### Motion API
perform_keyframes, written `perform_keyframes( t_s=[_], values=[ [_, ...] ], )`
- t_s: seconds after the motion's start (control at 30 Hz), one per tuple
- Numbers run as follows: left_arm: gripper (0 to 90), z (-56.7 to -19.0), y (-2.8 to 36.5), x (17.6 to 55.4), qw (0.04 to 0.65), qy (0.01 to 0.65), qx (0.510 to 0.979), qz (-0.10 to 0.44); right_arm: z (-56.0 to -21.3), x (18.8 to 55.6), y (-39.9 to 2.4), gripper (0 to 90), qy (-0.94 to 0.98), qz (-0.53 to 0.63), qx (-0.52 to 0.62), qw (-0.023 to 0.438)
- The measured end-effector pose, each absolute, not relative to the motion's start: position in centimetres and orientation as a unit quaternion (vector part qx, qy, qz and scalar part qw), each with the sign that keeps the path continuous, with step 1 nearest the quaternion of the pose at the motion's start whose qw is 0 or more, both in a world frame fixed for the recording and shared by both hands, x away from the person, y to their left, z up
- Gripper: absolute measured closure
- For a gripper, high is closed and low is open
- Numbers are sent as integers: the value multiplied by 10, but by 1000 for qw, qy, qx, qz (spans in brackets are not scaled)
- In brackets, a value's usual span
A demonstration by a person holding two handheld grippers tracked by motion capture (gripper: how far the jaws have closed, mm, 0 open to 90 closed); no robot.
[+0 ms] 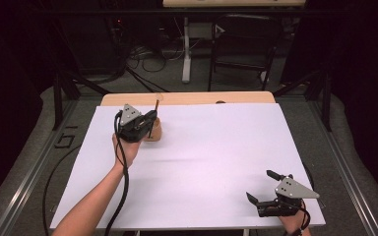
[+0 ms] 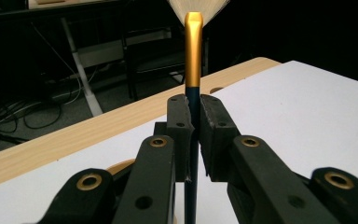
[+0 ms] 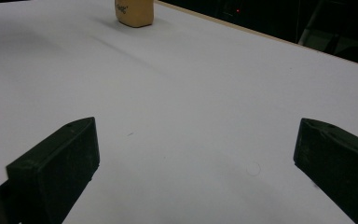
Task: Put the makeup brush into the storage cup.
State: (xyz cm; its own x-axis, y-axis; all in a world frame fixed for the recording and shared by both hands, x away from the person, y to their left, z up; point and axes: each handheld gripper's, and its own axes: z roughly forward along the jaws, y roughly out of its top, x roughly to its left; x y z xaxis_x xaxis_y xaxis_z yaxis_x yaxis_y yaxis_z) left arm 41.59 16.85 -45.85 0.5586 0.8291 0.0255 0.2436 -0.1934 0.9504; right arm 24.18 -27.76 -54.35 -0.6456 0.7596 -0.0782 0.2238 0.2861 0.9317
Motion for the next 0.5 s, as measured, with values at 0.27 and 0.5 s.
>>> perform_keyframes(
  t_s=[0.27, 0.5],
  values=[
    [831, -460, 169, 421, 519, 383, 707, 291, -544, 242, -278, 0, 757, 500, 325, 267],
    [831, -460, 169, 425, 521, 386, 701, 298, -543, 241, -278, 0, 757, 501, 325, 267]
  ],
)
